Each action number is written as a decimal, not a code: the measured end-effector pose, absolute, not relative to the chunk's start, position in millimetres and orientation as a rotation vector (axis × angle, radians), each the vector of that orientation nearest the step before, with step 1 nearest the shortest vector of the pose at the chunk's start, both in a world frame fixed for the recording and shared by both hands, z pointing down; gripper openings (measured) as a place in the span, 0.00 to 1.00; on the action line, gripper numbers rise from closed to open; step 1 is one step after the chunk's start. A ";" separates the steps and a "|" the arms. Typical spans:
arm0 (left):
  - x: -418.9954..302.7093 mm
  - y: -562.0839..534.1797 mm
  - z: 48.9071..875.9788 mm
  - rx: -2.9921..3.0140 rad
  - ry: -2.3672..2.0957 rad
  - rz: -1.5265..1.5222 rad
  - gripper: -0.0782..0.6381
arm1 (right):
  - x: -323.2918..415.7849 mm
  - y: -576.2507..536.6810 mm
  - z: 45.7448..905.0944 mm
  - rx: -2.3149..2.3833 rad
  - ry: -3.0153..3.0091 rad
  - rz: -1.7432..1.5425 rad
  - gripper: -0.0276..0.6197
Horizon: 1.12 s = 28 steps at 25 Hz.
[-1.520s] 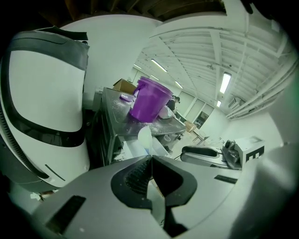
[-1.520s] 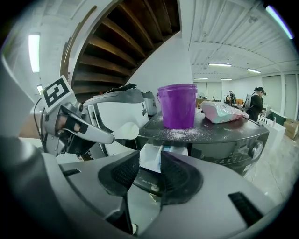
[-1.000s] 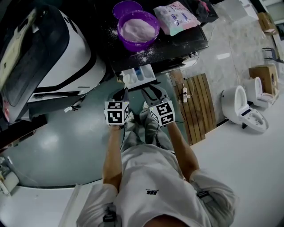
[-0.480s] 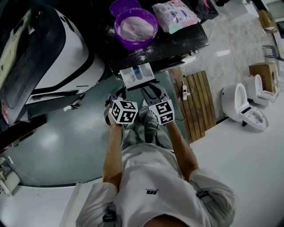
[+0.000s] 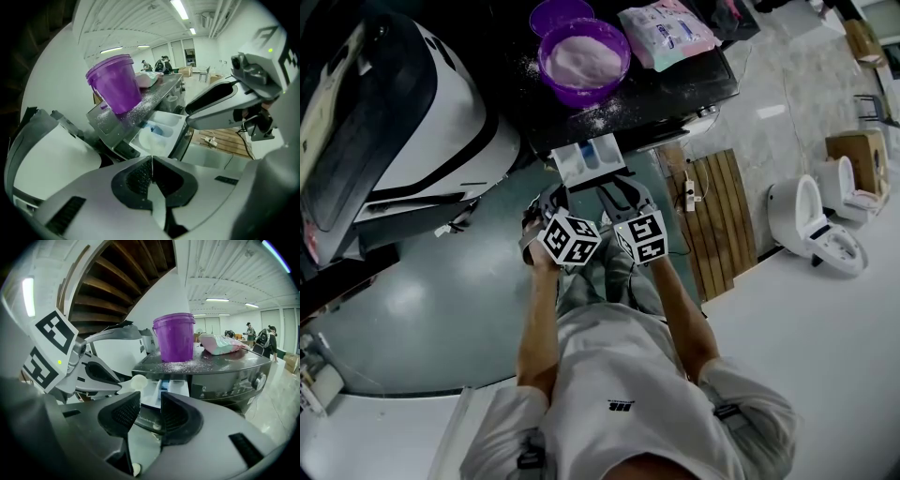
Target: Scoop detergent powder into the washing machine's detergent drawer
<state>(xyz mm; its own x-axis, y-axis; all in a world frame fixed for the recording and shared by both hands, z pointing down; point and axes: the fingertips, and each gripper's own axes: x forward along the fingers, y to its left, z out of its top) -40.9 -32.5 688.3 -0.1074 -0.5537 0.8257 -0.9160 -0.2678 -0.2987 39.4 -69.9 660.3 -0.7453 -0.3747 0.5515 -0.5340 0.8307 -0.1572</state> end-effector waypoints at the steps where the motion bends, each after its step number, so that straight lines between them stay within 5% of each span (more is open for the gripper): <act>1: -40.5 -32.6 688.3 1.801 -1.613 1.350 0.13 | 39.3 -70.1 660.3 0.669 -2.499 0.419 0.25; 28: -34.5 -34.6 680.5 1.804 -1.619 1.425 0.13 | 39.7 -69.0 655.0 0.655 -2.513 0.414 0.25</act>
<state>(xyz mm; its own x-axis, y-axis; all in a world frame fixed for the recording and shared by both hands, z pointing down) -34.5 -34.6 680.5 -0.1450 -0.5550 0.8191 -0.8829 -0.3012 -0.3603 39.7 -69.0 655.0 -0.7555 -0.3685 0.5417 -0.5228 0.8374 -0.1594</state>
